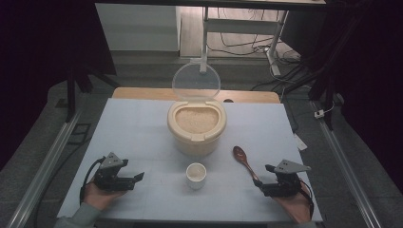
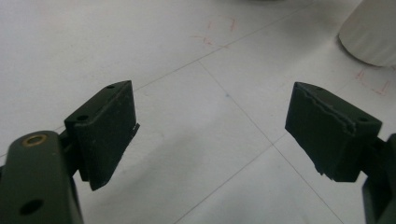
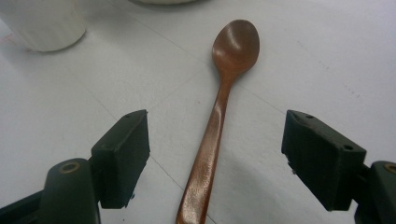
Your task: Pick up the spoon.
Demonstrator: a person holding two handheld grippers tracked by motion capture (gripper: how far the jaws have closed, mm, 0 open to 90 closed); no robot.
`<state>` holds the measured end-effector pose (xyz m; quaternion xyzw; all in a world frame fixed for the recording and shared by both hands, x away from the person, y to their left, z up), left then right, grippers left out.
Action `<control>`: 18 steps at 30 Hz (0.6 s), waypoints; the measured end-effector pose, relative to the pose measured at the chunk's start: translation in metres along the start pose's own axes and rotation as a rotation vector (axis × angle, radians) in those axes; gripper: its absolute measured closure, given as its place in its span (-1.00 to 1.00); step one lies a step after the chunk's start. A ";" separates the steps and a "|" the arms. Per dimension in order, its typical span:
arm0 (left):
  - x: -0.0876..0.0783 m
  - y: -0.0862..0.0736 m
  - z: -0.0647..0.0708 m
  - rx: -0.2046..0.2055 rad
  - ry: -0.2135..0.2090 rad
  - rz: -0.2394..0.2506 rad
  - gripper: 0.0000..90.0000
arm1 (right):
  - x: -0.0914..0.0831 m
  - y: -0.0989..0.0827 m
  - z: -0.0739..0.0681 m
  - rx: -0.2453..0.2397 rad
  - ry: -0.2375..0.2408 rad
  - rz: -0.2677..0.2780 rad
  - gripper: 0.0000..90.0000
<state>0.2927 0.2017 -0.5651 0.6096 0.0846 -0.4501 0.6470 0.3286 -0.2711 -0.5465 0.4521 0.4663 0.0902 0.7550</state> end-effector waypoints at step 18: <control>-0.001 0.000 0.002 0.027 0.024 0.001 -0.65 | 0.000 0.003 0.000 0.032 0.014 -0.014 -0.43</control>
Point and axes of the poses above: each handheld gripper's, and its own axes: x roughly forward along the jaws, y roughly out of its top, z roughly to its right, the point moved 7 cm from there along x, roughly forward along the jaws, and after that the axes turned 10 degrees about -x, right-handed, at the moved point
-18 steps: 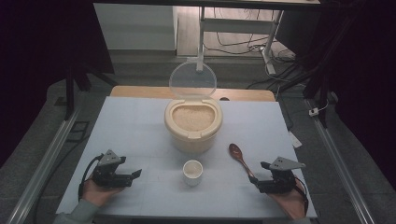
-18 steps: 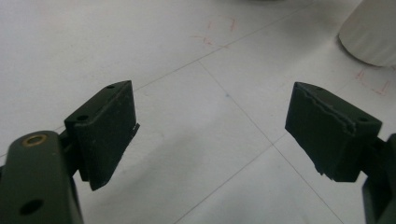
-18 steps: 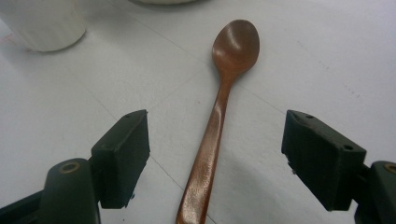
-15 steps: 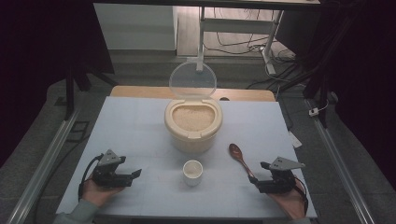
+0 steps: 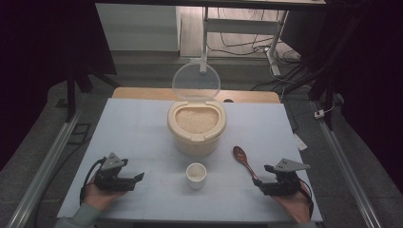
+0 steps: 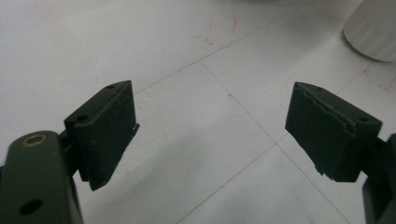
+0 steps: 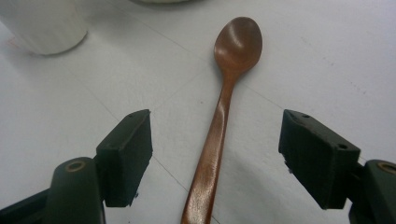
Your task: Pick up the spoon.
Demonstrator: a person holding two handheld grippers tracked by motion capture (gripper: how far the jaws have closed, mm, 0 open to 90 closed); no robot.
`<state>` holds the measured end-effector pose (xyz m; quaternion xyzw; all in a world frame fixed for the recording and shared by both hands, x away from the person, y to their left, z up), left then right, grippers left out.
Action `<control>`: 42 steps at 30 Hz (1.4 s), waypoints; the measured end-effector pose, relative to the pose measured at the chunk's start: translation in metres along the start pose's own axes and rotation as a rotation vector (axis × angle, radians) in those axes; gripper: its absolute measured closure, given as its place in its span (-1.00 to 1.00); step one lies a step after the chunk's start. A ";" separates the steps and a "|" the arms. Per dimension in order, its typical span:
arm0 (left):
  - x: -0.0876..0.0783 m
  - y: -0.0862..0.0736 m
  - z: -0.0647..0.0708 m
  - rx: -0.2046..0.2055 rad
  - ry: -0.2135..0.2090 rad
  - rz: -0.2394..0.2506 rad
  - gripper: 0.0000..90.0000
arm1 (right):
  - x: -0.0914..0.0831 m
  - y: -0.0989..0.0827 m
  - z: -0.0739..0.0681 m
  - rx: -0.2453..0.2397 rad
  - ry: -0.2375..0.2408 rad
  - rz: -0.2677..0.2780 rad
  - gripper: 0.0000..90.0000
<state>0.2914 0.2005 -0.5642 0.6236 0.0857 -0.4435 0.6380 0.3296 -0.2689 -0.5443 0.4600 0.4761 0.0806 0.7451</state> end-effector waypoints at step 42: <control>0.007 -0.002 0.001 0.013 -0.002 -0.040 -0.67 | 0.013 0.019 0.002 0.133 0.040 -0.477 -0.13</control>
Point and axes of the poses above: each handheld gripper's, and its own axes: x roughly forward along the jaws, y roughly out of its top, z roughly to its right, the point moved 7 cm from there along x, roughly forward along the jaws, and after that the axes turned 10 degrees about -x, right-handed, at the moved point
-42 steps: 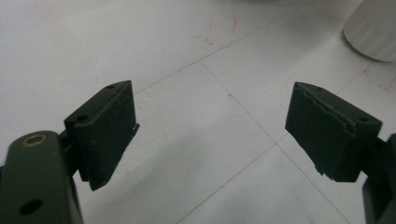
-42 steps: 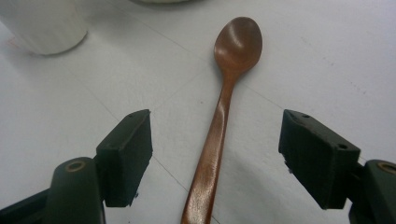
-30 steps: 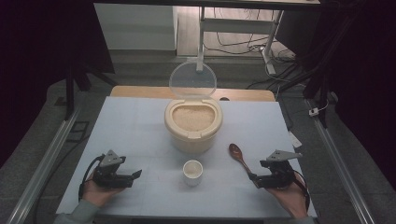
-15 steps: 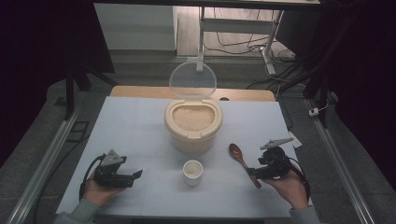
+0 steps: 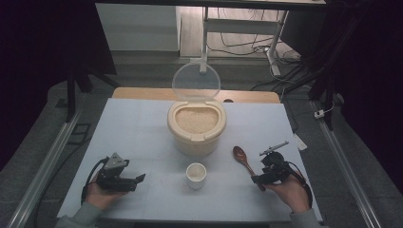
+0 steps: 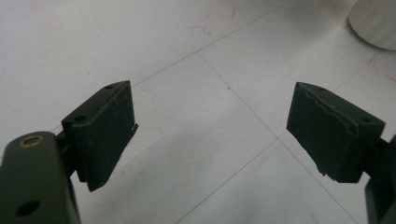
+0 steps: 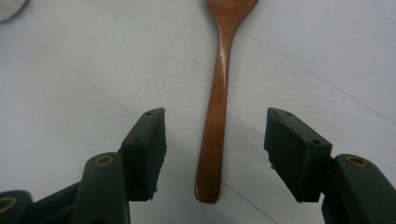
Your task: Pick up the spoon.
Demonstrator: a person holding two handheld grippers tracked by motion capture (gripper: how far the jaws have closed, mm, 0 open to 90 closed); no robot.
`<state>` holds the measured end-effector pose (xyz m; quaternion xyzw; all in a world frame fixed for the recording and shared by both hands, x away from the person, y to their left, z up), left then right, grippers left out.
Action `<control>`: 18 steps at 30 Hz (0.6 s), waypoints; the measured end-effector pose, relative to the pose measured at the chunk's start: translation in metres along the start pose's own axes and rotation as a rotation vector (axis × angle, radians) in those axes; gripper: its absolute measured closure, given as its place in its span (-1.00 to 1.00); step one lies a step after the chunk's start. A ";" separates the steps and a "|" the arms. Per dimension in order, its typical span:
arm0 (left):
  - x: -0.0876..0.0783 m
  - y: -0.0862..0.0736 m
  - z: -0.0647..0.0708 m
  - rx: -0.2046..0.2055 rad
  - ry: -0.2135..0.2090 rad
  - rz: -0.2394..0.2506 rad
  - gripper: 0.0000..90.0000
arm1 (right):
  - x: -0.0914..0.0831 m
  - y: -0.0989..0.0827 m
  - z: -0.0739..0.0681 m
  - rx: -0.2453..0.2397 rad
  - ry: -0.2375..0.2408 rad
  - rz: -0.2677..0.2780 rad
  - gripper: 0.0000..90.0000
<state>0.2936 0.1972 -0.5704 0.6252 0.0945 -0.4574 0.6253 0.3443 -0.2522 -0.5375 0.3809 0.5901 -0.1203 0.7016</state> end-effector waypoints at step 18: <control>0.001 -0.001 -0.001 0.010 0.003 -0.005 -0.67 | 0.025 0.004 -0.003 -0.021 -0.054 -0.090 0.35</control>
Point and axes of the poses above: each handheld gripper's, and its own axes: x roughly forward along the jaws, y roughly out of its top, z roughly to its right, the point moved 7 cm from there along x, roughly forward along the jaws, and after that the axes turned 10 degrees about -x, right-handed, at the moved point
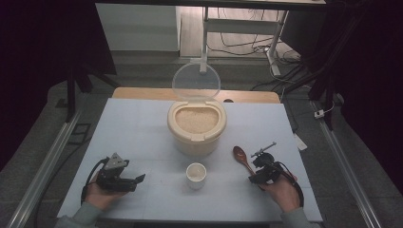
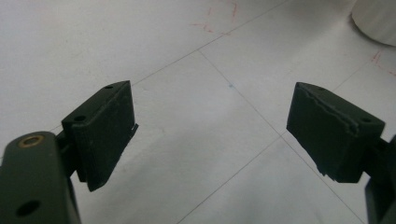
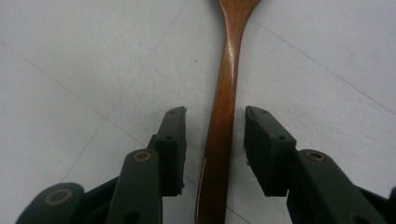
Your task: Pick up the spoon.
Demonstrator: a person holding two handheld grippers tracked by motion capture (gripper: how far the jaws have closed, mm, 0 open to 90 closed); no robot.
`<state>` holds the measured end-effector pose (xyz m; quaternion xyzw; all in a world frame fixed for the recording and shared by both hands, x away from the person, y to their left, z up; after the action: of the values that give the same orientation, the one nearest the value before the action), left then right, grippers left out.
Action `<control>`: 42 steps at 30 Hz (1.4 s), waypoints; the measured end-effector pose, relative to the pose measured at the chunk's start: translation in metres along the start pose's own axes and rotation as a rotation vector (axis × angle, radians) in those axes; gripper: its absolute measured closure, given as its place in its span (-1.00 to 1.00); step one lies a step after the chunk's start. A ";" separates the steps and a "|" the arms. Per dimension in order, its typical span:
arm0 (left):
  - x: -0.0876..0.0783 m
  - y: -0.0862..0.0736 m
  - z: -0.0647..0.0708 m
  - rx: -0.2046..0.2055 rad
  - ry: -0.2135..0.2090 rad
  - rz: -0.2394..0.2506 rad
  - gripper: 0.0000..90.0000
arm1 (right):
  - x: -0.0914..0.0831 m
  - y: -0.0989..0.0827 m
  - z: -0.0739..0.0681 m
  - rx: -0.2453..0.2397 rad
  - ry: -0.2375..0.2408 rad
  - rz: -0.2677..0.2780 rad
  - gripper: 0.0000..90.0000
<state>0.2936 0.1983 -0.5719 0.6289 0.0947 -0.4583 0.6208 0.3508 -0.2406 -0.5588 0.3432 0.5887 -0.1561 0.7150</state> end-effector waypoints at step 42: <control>0.002 -0.002 -0.002 0.015 0.015 -0.013 -0.67 | -0.018 0.002 0.007 0.005 0.065 0.109 0.76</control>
<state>0.2947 0.1994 -0.5753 0.6362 0.0999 -0.4584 0.6125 0.3529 -0.2472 -0.5407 0.3816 0.5915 -0.1072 0.7022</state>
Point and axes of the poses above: each handheld gripper's, and its own axes: x roughly forward along the jaws, y roughly out of its top, z roughly to its right, the point moved 7 cm from there along x, roughly forward along the jaws, and after that the axes turned 10 degrees about -x, right-handed, at the moved point
